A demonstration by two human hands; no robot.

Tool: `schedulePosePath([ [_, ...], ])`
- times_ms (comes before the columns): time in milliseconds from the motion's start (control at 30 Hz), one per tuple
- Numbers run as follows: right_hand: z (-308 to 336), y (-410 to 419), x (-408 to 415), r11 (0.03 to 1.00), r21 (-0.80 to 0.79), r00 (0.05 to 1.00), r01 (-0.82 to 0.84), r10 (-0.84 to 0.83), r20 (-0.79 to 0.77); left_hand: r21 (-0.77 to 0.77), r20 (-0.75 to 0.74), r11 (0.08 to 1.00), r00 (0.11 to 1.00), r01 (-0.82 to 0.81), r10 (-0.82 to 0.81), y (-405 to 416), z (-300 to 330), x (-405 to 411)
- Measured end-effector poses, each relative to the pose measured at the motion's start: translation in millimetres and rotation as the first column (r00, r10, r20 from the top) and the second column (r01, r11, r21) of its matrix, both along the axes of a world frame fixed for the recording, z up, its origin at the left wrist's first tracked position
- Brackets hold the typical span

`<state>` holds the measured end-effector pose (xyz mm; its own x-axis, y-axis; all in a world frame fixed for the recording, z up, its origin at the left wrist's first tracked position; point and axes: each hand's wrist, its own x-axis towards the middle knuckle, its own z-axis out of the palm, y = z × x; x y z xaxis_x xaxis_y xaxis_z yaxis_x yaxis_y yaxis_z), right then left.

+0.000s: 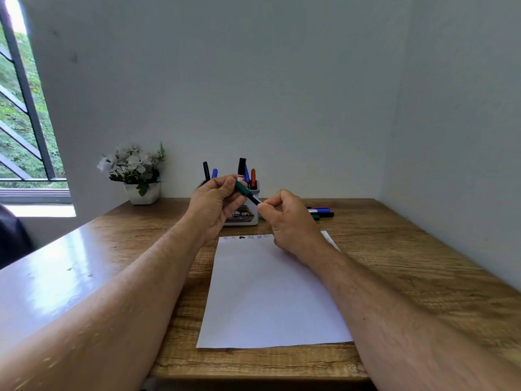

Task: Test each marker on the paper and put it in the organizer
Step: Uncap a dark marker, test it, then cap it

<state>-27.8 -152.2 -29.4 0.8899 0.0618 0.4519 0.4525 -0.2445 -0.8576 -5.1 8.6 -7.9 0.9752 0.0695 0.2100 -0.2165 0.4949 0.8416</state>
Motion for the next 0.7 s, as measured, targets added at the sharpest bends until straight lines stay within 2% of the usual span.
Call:
schedulePosePath([
  [133,-2.0,1.4,3.1,0.998,0.065,0.998,-0.020,0.023,-0.052,0.009,0.024,1.000,0.999,0.024,-0.025,-4.9,-0.4,-1.7],
  [200,-1.9,3.6,3.9,0.997,0.078,0.999,-0.003,0.007,-0.046,0.086,0.042,0.995,0.998,0.052,-0.056,-11.8,-0.6,-3.9],
  [300,-0.1,1.8,0.7,0.998,-0.008,0.998,0.058,-0.058,0.002,0.197,0.062,0.980,0.997,0.040,-0.053,-20.6,-2.5,-4.3],
  [467,-2.1,-4.6,-3.0,0.918,-0.316,0.962,0.240,-0.182,0.203,0.290,0.145,0.950,0.987,-0.114,0.074,-20.1,1.1,-1.3],
  [567,1.0,-9.0,-2.9,0.899,-0.304,0.941,0.315,-0.255,0.223,0.310,0.223,0.915,0.955,-0.259,0.195,-14.8,5.8,4.3],
  [700,0.5,-9.2,-2.7,0.875,-0.367,0.945,0.315,-0.252,0.210,0.288,0.311,0.874,0.902,-0.391,0.301,-10.8,7.0,5.9],
])
